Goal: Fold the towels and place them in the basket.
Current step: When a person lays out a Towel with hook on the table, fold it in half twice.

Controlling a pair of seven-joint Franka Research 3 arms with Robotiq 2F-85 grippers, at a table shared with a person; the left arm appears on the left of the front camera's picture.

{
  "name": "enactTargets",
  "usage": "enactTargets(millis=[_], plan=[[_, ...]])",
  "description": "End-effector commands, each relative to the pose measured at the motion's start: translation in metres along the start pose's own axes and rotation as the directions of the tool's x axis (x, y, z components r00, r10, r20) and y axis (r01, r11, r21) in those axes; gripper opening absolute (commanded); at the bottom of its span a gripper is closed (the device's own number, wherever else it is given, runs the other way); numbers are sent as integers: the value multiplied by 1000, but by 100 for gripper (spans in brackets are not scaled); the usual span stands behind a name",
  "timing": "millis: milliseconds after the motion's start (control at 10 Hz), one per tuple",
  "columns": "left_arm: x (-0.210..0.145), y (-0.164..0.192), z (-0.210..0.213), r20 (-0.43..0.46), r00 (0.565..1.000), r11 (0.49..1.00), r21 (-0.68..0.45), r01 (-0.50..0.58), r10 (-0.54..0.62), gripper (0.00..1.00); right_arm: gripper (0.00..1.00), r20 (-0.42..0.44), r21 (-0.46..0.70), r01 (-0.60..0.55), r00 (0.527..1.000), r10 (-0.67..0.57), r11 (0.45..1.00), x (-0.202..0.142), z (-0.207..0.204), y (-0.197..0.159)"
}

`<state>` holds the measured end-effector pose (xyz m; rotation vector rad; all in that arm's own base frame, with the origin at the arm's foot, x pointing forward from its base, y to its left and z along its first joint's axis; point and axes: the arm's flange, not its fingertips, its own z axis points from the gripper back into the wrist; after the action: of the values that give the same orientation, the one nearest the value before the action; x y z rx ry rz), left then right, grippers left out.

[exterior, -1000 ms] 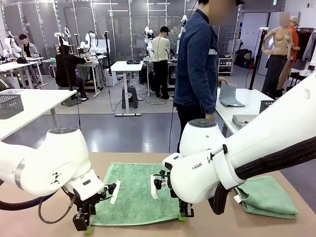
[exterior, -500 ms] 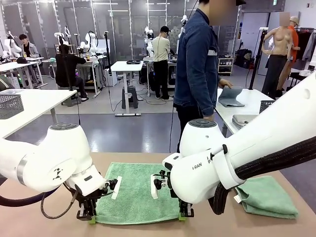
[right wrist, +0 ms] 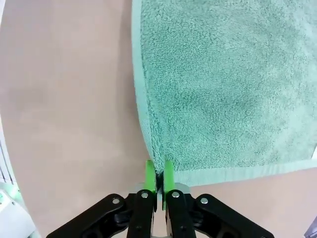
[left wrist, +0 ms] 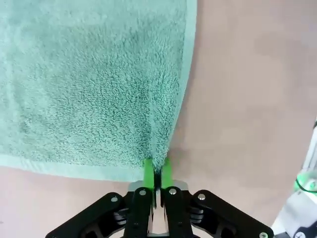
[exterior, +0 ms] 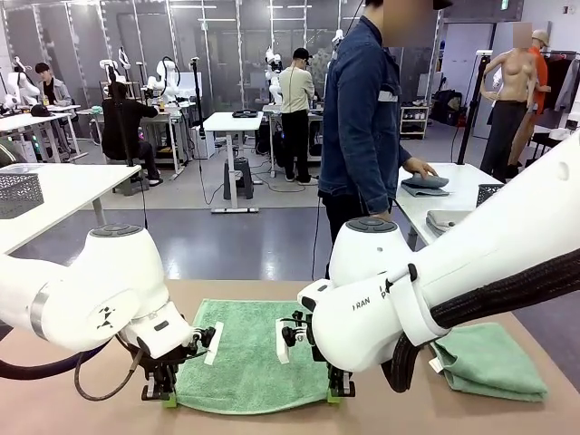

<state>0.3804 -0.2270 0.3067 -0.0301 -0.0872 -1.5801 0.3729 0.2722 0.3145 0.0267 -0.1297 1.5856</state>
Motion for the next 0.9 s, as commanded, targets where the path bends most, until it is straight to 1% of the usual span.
enactTargets(millis=[0,100,300,400,600,700,800], plan=[[-4,-17,26,6,999,999,-40,32,-32,0,0,15,-7,-8,1000,8,1000,4,20,9],[-4,-24,39,24,999,999,-43,28,-27,0,0,21,-26,-10,1000,11,1000,5,35,17],[-6,-32,65,30,999,1000,9,16,-16,0,0,55,-70,-21,998,25,997,9,61,33],[-4,-40,80,68,995,997,8,72,-72,0,0,51,-89,-27,998,32,996,13,76,43],[0,-48,94,58,995,996,40,80,-82,0,0,72,-116,-34,997,43,993,20,95,57],[2,-45,101,75,992,994,46,97,-100,0,0,71,-121,-25,997,34,992,21,98,50],[8,-32,107,70,994,995,43,85,-88,0,0,64,-93,-6,998,12,996,21,99,34]])
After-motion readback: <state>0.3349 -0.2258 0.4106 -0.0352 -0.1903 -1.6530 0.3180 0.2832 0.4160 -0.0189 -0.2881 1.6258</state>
